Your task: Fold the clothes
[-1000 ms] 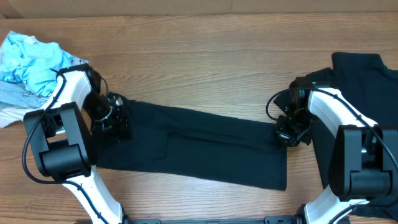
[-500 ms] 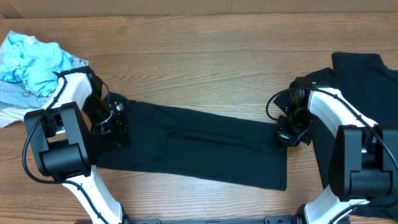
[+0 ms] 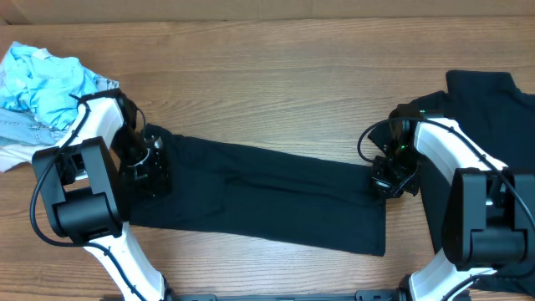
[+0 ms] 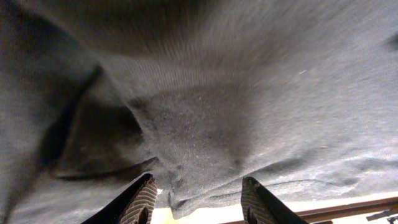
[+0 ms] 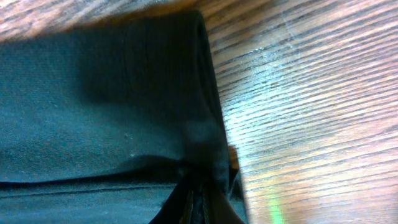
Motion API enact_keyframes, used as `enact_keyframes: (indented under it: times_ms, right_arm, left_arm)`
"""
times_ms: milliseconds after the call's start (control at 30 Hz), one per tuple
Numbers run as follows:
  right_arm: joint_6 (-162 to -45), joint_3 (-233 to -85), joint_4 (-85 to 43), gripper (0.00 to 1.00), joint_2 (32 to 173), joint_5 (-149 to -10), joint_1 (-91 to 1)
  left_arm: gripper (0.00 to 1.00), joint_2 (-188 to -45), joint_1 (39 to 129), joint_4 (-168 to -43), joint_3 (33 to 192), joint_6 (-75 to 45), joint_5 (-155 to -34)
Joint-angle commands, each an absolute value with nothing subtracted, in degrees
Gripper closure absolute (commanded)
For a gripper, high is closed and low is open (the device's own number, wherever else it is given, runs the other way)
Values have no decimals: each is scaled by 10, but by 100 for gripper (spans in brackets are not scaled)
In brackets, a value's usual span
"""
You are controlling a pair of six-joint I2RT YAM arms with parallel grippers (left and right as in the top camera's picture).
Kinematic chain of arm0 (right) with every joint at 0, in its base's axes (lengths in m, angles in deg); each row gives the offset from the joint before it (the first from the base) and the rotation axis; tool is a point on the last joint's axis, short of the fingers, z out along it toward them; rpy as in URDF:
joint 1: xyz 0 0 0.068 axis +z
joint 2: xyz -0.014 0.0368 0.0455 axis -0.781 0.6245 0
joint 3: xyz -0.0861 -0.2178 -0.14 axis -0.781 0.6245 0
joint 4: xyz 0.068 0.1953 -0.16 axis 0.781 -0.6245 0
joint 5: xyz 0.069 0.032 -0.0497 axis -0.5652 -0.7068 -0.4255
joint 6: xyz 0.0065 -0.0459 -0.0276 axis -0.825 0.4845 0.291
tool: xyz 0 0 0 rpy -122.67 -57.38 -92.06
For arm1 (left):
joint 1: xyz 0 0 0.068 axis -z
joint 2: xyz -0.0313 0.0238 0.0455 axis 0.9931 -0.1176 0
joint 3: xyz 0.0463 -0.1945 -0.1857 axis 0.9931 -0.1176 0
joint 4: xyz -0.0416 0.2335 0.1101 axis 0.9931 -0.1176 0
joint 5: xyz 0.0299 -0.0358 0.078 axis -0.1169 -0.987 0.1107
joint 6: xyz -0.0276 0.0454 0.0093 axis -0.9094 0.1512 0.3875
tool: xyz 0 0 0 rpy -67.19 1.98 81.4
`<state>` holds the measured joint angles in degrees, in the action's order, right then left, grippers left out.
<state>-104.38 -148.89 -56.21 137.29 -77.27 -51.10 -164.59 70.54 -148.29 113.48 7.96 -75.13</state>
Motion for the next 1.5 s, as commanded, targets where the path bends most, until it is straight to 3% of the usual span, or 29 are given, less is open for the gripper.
enact_keyframes:
  times_ms: [0, 133, 233, 367, 1000, 1033, 1100, 1133, 1200, 1333, 1467]
  right_arm:
    - [-1046, -1501, -561, 93, 1364, -773, -515]
    - [-1046, -1501, -561, 93, 1364, -773, -515]
    - [-1046, -1501, -561, 93, 1364, -773, -515]
    - [-1046, -1501, -561, 93, 1364, -773, -515]
    - [-1064, -1512, -613, 94, 1288, -771, -515]
    - [-1067, -1512, -619, 91, 1288, -770, -515]
    - [-1070, -1510, -627, 64, 1289, -768, -515]
    - [-1071, -1508, -628, 56, 1289, -766, -515]
    - [-1082, -1503, -621, 53, 1289, -762, -516]
    - [-1096, -1484, -584, 57, 1294, -778, -539]
    - [-1063, -1481, -559, 51, 1302, -836, -576]
  left_arm:
    - [55, -1649, 709, -1478, 1122, 84, -759]
    - [64, -1649, 710, -1471, 1122, 84, -761]
    - [81, -1649, 710, -1465, 1122, 84, -761]
    - [96, -1649, 709, -1465, 1122, 84, -761]
    - [96, -1649, 682, -1528, 1153, 86, -754]
    - [96, -1649, 682, -1528, 1153, 86, -754]
    - [96, -1649, 682, -1530, 1153, 86, -755]
    - [96, -1649, 682, -1530, 1153, 87, -757]
    - [96, -1649, 682, -1531, 1154, 87, -757]
    - [94, -1649, 682, -1545, 1182, 87, -761]
    - [72, -1649, 683, -1576, 1241, 101, -783]
